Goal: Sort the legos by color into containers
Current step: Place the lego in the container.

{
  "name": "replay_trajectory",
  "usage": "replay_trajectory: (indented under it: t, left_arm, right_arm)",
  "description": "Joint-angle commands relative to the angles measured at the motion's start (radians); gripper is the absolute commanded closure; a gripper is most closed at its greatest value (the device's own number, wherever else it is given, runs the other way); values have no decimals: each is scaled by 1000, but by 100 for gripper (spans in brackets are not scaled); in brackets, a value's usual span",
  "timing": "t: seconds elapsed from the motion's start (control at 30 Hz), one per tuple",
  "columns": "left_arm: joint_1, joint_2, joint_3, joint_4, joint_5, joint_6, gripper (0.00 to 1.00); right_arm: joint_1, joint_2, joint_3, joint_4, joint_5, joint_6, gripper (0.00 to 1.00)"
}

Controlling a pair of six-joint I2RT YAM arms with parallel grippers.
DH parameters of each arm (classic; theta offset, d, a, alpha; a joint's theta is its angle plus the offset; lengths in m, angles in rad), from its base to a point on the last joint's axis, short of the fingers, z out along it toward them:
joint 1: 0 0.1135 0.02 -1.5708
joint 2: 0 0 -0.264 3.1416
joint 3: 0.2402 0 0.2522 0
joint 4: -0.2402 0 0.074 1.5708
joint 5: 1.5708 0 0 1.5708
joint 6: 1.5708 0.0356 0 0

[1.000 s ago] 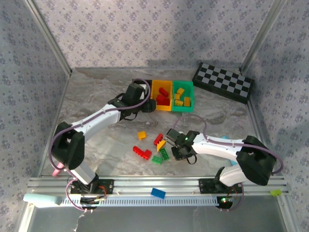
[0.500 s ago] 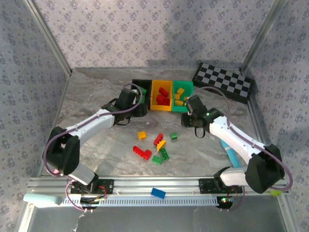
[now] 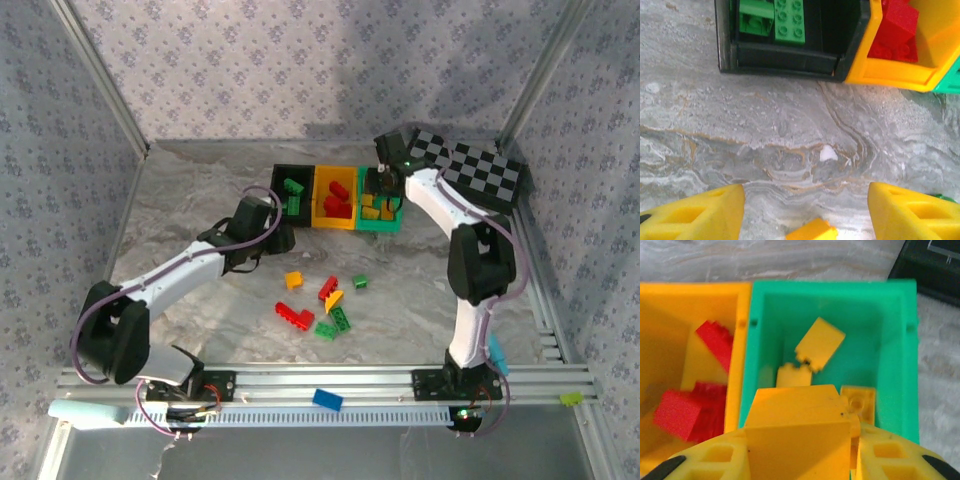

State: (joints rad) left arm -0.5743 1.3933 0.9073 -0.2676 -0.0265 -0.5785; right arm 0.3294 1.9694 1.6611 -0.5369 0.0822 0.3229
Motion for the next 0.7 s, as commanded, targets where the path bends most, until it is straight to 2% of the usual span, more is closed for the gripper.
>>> replay_trajectory:
  t: [0.0, 0.1, 0.3, 0.47, 0.67]
  left_arm:
    - [-19, -46, -20, -23, 27, -11, 34]
    - [-46, -56, -33, -62, 21, 1, 33]
    - [-106, -42, -39, -134, -14, 1, 32]
    - [-125, -37, -49, -148, 5, -11, 31]
    - [-192, 25, -4, -145, 38, 13, 33]
  right_arm:
    - [-13, 74, 117, -59, 6, -42, 52]
    - [-11, 93, 151, -89, 15, -55, 49]
    - [2, 42, 90, -78, 34, -79, 47]
    - [24, -67, -34, -39, -16, -103, 47]
    - [75, -168, -179, -26, -21, -105, 47]
